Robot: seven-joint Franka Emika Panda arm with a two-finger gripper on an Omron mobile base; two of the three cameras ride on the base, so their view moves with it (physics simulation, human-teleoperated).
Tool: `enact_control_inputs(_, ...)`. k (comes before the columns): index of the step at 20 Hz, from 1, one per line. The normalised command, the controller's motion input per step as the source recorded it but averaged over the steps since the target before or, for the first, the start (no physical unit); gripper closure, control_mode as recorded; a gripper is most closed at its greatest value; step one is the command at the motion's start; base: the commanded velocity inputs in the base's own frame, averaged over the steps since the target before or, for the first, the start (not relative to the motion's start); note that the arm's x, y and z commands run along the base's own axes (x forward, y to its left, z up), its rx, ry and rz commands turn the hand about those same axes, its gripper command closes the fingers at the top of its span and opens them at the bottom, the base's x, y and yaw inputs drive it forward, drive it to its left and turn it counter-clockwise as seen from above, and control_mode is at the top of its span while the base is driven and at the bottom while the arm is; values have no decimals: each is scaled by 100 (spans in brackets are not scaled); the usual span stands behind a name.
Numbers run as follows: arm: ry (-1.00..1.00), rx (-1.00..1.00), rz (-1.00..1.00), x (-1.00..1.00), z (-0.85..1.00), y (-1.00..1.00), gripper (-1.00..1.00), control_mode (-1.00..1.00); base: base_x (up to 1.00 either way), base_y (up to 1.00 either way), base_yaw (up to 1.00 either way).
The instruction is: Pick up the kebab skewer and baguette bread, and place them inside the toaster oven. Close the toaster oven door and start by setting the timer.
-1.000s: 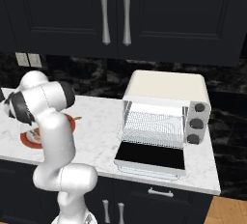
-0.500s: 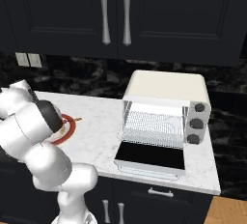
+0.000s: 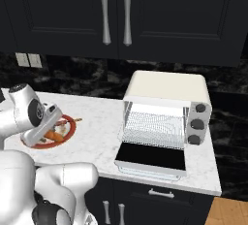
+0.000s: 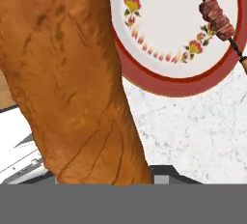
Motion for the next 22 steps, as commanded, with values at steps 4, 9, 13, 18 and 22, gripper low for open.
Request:
enact_control_inputs(4,-7,3,24,-77,82,-100,100,-100,0,0,0)
enact_control_inputs(9,-13,0,20,-50,49,-100,100,-100,0,0,0)
enact_control_inputs(13,0,0,8,-7,62,-100,100,-100,0,0,0)
enact_control_inputs(18,-1,1,2,-5,38,-100,100,-100,0,0,0)
enact_control_inputs(22,-7,6,9,15,3,-100,100,-100,0,0,0)
